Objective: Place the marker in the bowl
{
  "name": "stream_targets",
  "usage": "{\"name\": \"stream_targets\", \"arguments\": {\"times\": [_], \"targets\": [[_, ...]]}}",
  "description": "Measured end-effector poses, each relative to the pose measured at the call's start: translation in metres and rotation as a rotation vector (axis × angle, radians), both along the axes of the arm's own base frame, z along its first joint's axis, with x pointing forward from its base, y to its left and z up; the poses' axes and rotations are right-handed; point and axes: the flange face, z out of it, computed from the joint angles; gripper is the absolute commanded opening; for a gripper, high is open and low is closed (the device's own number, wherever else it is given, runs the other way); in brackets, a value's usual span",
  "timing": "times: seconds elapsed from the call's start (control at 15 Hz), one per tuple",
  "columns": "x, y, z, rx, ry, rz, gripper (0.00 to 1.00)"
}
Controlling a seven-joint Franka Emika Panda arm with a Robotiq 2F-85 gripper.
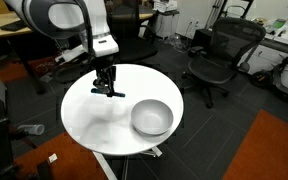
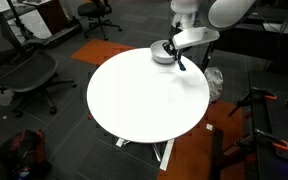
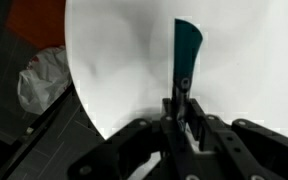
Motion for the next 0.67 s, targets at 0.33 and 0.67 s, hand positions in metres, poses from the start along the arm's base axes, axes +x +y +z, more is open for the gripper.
{"name": "stream_targets", "arguments": {"times": [0.33,0.67], "targets": [[0.001,-0.052,0.01,-0.006,0.001,0.047,0.05],[0.008,-0.093,0.022,-0.009,-0.016,0.07,0.05]]}}
